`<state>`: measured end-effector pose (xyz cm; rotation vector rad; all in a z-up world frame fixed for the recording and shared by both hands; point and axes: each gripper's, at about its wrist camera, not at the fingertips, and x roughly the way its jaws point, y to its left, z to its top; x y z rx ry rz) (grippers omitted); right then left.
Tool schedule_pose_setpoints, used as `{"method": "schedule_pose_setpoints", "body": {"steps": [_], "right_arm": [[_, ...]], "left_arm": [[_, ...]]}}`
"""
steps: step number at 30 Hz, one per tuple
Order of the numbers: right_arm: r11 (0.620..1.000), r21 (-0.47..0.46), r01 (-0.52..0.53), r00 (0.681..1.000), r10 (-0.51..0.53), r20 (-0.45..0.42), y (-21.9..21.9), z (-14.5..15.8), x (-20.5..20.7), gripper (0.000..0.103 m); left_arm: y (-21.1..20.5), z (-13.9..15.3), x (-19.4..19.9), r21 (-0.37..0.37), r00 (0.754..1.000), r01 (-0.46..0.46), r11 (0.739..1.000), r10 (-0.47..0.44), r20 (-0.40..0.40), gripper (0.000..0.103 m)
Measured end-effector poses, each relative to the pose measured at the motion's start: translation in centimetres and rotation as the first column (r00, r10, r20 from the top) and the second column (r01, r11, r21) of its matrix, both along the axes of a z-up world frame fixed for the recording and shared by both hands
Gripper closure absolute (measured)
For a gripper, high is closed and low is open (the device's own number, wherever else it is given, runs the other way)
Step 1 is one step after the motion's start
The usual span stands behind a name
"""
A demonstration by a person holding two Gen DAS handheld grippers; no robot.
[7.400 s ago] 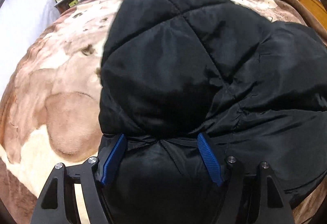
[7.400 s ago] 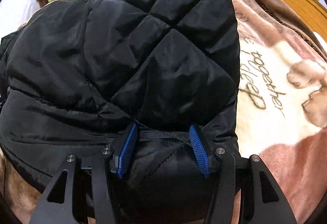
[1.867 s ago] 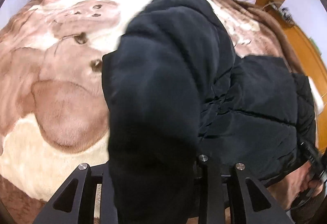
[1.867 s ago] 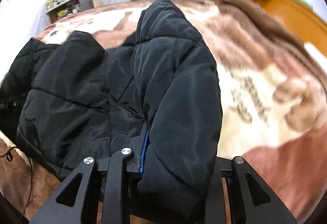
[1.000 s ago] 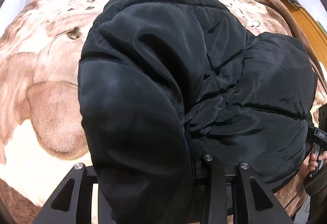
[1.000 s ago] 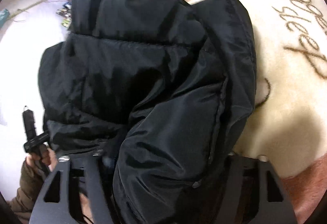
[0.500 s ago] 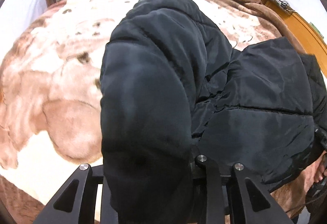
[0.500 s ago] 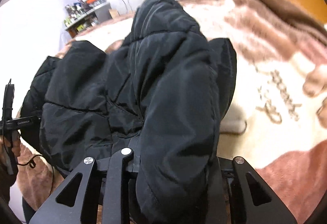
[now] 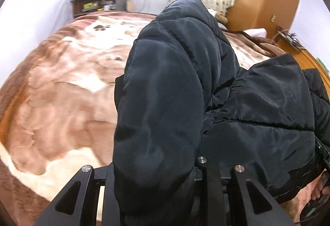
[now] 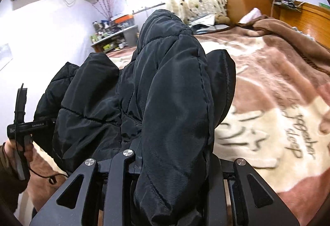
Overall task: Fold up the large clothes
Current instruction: 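Fold the lifted edge over the jacket bundle with both grippers, then release the jacket with both grippers and pull them back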
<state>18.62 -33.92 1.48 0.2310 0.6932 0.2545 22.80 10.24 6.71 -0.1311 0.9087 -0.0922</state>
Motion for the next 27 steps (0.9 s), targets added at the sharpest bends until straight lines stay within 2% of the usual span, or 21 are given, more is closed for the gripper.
{"method": "schedule_pose_setpoints", "body": {"steps": [5, 10, 13, 16, 18, 21, 27], "right_arm": [[0.998, 0.015, -0.058, 0.998, 0.058, -0.008, 0.7, -0.8, 1.2, 0.077], [0.996, 0.022, -0.091, 0.994, 0.092, -0.051, 3.2, -2.3, 2.3, 0.076], [0.997, -0.013, -0.079, 0.995, 0.078, -0.066, 4.0, -3.5, 3.2, 0.076], [0.998, -0.002, -0.056, 0.993, 0.055, -0.108, 3.4, -4.4, 3.6, 0.075], [0.999, -0.019, -0.048, 0.990, 0.045, -0.133, 3.1, -5.3, 3.6, 0.075], [0.998, -0.037, -0.042, 0.986, 0.036, -0.160, 3.0, -6.4, 3.5, 0.072], [1.000, -0.021, -0.005, 0.980, 0.000, -0.198, 2.9, -7.3, 2.9, 0.064]], "left_arm": [[4.0, -0.9, 0.1, 0.011, 0.998, -0.065, 0.998, 0.065, -0.025, 0.075], [6.9, -4.0, 0.8, 0.031, 0.992, -0.110, 0.993, 0.112, -0.062, 0.075], [7.5, -5.9, 0.3, 0.038, 0.990, -0.113, 0.993, 0.116, -0.084, 0.075], [7.5, -7.4, 0.8, 0.047, 0.987, -0.117, 0.992, 0.121, -0.102, 0.073], [7.8, -8.1, 0.9, 0.052, 0.987, -0.115, 0.992, 0.120, -0.106, 0.072], [8.3, -8.7, 1.4, 0.040, 0.984, -0.125, 0.991, 0.129, -0.124, 0.063], [9.0, -9.7, 1.8, 0.031, 0.982, -0.120, 0.992, 0.123, -0.141, 0.049]]}}
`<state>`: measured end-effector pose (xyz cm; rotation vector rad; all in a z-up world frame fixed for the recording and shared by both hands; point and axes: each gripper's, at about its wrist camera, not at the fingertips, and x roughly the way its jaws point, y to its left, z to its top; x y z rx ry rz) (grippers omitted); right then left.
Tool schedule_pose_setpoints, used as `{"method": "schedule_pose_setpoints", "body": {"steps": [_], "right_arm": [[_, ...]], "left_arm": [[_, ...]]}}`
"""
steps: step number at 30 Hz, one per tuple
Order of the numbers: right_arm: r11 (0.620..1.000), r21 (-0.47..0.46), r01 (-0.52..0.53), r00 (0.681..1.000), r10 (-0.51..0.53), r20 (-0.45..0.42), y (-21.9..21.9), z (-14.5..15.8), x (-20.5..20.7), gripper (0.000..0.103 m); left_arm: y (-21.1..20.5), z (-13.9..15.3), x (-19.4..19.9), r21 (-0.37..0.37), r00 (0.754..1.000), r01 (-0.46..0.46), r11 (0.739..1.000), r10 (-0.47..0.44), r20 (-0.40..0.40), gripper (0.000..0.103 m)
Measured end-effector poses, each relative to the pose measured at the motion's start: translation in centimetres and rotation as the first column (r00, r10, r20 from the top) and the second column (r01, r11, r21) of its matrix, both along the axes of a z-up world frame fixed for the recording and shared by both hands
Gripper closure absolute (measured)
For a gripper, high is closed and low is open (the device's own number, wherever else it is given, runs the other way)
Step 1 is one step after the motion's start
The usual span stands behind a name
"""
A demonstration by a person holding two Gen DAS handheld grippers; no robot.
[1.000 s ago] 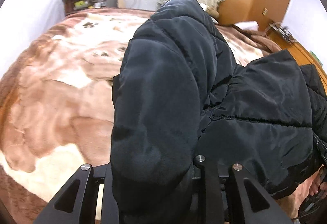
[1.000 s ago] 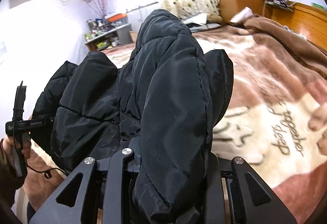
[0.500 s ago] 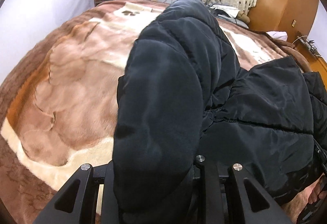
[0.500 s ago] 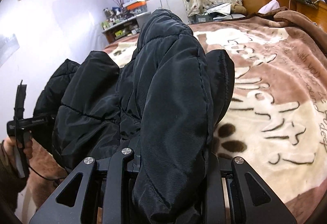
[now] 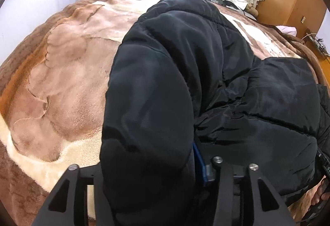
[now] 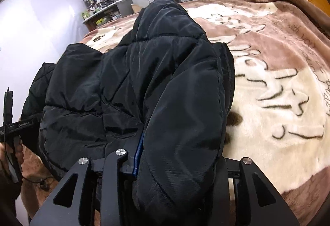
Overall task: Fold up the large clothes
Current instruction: 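Release the jacket with both grippers and pull them back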
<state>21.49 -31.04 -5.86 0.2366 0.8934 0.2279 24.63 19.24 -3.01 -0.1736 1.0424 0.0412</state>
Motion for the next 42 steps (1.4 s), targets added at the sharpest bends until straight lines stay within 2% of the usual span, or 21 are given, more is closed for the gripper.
{"method": "schedule_pose_setpoints", "body": {"steps": [3, 9, 11, 17, 22, 26, 32, 37, 39, 42], "right_arm": [[1.000, -0.012, 0.001, 1.000, -0.001, -0.015, 0.0, -0.1, 0.1, 0.058], [1.000, -0.029, 0.011, 0.999, -0.011, -0.033, 0.1, 0.0, 0.0, 0.056], [0.999, -0.035, 0.017, 0.999, -0.018, -0.042, 0.1, 0.0, 0.0, 0.051], [0.993, -0.109, 0.037, 0.998, -0.043, -0.051, 0.3, 0.8, -0.5, 0.034], [0.986, -0.154, 0.062, 0.997, -0.069, -0.042, 0.2, 1.9, -1.2, 0.026], [0.980, -0.176, 0.090, 0.996, -0.090, 0.006, 0.0, 3.9, -2.5, 0.026], [0.974, -0.191, 0.124, 0.991, -0.113, 0.064, 1.0, 7.4, -5.6, 0.026], [0.978, -0.179, 0.111, 0.993, -0.100, 0.069, 3.4, 8.8, -9.1, 0.026], [0.974, -0.199, 0.104, 0.994, -0.092, 0.066, 4.3, 9.0, -10.3, 0.026], [0.974, -0.213, 0.078, 0.996, -0.064, 0.069, 5.9, 9.4, -12.4, 0.026]], "left_arm": [[0.5, -0.1, -0.4, -0.006, 1.000, -0.006, 1.000, 0.006, -0.002, 0.045], [0.7, 0.0, -0.6, -0.024, 1.000, -0.021, 1.000, 0.021, -0.015, 0.039], [0.9, 0.2, -0.6, -0.024, 0.999, -0.037, 0.999, 0.037, -0.020, 0.034], [1.1, 1.1, -1.3, -0.001, 0.999, -0.035, 0.999, 0.035, -0.011, 0.032], [1.4, 3.0, -2.5, -0.016, 0.999, -0.038, 0.999, 0.038, 0.021, 0.031], [1.5, 5.7, -4.0, -0.002, 0.996, -0.045, 0.999, 0.045, 0.077, 0.022], [-0.4, 8.5, -7.3, 0.017, 0.994, 0.007, 1.000, -0.009, 0.111, 0.021], [-2.6, 9.8, -11.2, 0.018, 0.988, 0.029, 0.999, -0.032, 0.154, 0.021], [-3.9, 10.1, -12.9, 0.020, 0.989, 0.045, 0.999, -0.047, 0.141, 0.021], [-5.5, 10.0, -15.3, 0.082, 0.990, 0.064, 0.995, -0.074, 0.120, 0.021]]}}
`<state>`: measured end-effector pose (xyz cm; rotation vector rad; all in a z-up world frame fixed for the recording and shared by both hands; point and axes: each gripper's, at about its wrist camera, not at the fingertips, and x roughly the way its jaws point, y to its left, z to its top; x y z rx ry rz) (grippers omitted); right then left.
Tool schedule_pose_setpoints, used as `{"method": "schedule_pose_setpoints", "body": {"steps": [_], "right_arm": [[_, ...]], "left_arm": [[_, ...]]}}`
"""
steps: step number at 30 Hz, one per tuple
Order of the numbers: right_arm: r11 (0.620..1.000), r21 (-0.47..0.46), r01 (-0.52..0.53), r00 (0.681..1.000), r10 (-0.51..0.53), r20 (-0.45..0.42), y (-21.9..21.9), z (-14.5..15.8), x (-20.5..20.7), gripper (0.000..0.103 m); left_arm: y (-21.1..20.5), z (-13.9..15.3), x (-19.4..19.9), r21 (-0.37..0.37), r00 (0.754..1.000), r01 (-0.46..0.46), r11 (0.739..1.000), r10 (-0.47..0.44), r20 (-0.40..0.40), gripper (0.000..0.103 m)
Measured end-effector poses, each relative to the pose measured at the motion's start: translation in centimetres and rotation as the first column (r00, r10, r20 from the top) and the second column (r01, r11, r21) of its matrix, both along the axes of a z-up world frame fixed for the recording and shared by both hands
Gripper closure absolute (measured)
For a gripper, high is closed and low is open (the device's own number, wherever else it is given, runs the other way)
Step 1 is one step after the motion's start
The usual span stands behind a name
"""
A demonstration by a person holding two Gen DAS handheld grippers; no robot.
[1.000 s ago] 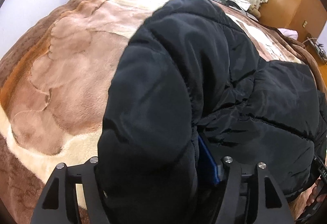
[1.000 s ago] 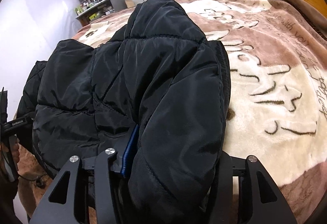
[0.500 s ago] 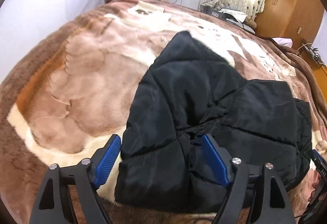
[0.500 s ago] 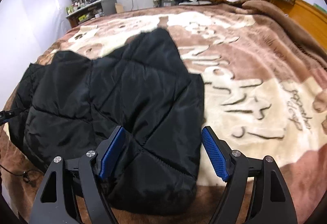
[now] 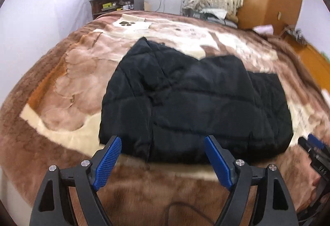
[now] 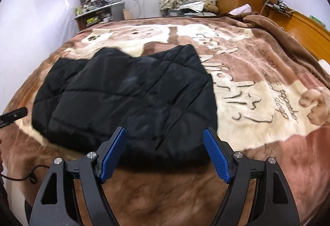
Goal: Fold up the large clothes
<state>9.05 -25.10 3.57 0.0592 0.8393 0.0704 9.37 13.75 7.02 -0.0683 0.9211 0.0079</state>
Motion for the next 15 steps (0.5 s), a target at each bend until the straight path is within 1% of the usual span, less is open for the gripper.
{"method": "schedule_pose_setpoints", "body": {"steps": [4, 6, 8, 10, 12, 15], "right_arm": [[0.999, 0.033, 0.007, 1.000, -0.007, -0.010, 1.3, 0.5, -2.3, 0.026], [0.999, 0.042, 0.012, 1.000, -0.012, -0.010, 1.8, 0.7, -3.3, 0.026], [0.999, 0.033, 0.014, 1.000, -0.014, -0.016, 2.4, 0.8, -4.3, 0.026], [1.000, 0.020, 0.008, 1.000, -0.007, -0.014, 2.9, 0.9, -5.0, 0.026], [1.000, 0.010, 0.005, 1.000, -0.005, -0.020, 3.4, 0.9, -5.8, 0.026], [1.000, -0.020, 0.012, 1.000, -0.013, -0.018, 4.1, 1.0, -7.0, 0.026]], "left_arm": [[-1.0, 0.1, -3.2, 0.007, 1.000, 0.010, 1.000, -0.010, 0.018, 0.021], [-1.4, 0.2, -4.4, 0.044, 1.000, -0.005, 0.999, 0.004, 0.023, 0.021], [-1.8, 0.4, -5.7, 0.069, 0.999, -0.012, 0.998, 0.010, 0.042, 0.021], [-2.2, 0.5, -6.9, 0.081, 0.999, -0.007, 0.997, 0.004, 0.044, 0.021], [-2.6, 0.6, -7.8, 0.110, 0.999, -0.015, 0.994, 0.010, 0.048, 0.021], [-3.1, 0.9, -9.2, 0.114, 0.998, -0.016, 0.993, 0.008, 0.067, 0.021]]}}
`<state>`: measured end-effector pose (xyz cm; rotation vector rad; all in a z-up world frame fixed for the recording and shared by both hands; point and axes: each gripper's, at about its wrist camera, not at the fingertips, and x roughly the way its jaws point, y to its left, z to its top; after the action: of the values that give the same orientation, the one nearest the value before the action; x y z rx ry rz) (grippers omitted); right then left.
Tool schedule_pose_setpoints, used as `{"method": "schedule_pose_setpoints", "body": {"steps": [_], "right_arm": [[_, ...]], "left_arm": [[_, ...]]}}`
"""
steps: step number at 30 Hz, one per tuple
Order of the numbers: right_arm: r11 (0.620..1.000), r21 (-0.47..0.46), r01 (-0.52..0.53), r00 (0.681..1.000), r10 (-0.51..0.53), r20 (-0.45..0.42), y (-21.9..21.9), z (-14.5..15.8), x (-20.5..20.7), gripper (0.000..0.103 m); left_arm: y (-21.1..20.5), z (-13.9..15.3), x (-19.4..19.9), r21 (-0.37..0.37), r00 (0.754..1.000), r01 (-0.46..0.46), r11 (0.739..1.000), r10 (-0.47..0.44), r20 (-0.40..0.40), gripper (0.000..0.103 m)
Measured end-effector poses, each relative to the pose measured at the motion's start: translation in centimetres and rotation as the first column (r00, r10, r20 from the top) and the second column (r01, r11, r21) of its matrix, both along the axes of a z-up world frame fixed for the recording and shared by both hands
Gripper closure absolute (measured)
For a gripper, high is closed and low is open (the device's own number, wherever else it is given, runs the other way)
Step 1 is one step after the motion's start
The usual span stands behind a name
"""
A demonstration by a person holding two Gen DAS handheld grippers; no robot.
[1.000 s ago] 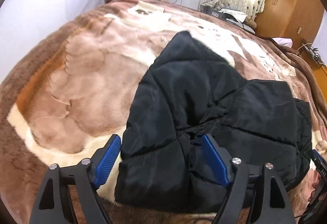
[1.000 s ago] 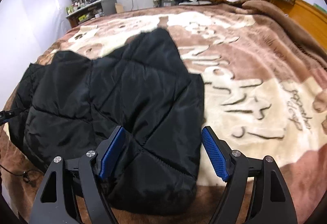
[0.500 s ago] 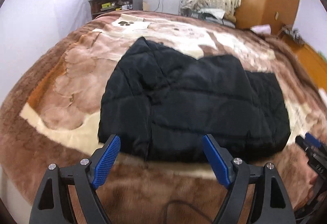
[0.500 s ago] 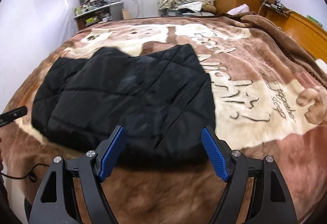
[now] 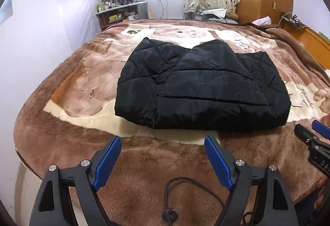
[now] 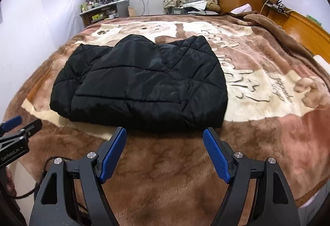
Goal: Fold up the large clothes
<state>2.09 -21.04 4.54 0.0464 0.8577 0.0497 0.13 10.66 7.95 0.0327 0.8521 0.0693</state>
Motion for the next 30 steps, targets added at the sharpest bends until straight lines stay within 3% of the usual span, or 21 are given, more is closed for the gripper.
{"method": "schedule_pose_setpoints", "body": {"steps": [9, 30], "right_arm": [[0.999, -0.043, 0.004, 0.999, -0.002, 0.038, 1.0, 1.3, -3.1, 0.026], [1.000, -0.008, 0.017, 1.000, -0.016, 0.025, 0.9, 1.3, -4.9, 0.026]], "left_arm": [[-1.3, 0.8, -2.8, -0.050, 1.000, 0.015, 0.999, -0.015, 0.001, 0.021], [-2.2, 1.0, -4.9, -0.058, 1.000, -0.013, 0.998, 0.013, -0.013, 0.021]]}}
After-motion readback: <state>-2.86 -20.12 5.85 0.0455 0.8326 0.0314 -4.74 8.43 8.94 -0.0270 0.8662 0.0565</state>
